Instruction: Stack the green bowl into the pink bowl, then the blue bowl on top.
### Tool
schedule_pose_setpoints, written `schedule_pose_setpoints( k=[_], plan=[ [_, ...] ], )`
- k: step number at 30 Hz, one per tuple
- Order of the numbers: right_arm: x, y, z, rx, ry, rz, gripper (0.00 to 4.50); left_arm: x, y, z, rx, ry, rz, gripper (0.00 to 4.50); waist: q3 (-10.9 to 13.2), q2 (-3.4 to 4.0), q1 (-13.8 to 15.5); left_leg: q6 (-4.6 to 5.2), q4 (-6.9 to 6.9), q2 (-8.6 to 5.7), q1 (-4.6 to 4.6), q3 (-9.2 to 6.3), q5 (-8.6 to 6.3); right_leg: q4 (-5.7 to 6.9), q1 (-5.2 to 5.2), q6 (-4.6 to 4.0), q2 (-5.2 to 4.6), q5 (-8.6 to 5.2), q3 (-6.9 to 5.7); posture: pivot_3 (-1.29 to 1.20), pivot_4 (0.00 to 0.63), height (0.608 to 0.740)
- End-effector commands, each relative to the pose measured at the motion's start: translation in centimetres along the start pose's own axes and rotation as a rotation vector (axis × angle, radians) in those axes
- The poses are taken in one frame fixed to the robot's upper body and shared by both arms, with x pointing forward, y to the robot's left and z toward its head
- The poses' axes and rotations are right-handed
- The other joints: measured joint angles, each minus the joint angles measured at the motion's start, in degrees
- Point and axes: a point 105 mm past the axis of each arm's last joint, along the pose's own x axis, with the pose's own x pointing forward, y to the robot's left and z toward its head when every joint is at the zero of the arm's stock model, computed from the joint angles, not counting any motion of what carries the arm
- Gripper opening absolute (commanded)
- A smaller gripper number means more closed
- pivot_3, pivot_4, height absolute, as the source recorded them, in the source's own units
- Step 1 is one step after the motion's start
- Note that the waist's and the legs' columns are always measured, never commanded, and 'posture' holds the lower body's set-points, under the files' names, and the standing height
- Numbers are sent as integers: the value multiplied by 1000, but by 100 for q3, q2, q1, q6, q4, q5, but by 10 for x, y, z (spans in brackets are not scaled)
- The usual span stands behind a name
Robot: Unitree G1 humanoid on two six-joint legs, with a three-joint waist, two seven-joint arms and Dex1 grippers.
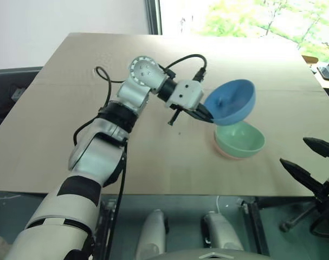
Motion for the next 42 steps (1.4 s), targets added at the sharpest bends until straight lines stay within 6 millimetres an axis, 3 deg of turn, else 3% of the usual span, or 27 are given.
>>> schedule_pose_setpoints(
  k=[1,8,14,18,21,24,28,37,42],
  plan=[
    [-4,1,9,-39,-28,-2,4178,6,15,17,97,-42,7,30,0,0,-2,0,0,0,0,-2,0,0,1,0,0,0,-1,0,150,740],
    [-3,1,9,-34,-19,17,4178,26,17,22,143,-63,-38,30,0,0,-15,0,-1,0,0,-5,0,0,1,-1,1,0,-3,0,150,740],
    [0,0,10,-39,-17,26,4178,31,18,19,140,-52,-49,30,0,0,-2,0,0,-2,-1,-11,0,-2,3,-1,1,0,-6,0,150,740],
    [2,-1,8,-40,-11,31,4178,35,19,24,121,-109,-30,1064,0,0,-2,0,0,-2,-2,-11,0,-2,3,-1,0,0,-7,0,150,740],
    [3,-2,8,-40,-9,38,4178,35,20,30,118,-171,5,2305,0,0,-2,0,1,-3,-1,-12,0,-1,4,-1,0,0,-8,0,150,740],
    [4,-2,8,-40,-5,50,4178,27,17,34,71,-224,40,3262,0,1,-10,0,1,-2,0,-13,0,-1,5,-1,0,-1,-8,0,150,740],
    [6,-4,7,-40,-4,63,4178,10,9,33,7,-245,95,3262,-2,6,-30,0,-1,0,5,-13,0,4,5,-1,3,0,-7,0,150,740],
    [6,-8,5,-30,20,102,4178,-25,-33,32,-227,-227,302,3262,-6,12,-6,-1,2,2,5,-20,1,4,10,-1,0,0,-17,0,150,740],
    [4,-10,4,-27,32,110,4178,-37,-52,19,-381,-177,466,3262,-7,14,17,-1,9,2,19,-29,1,2,35,-1,-2,0,-30,0,150,740]
  ],
)
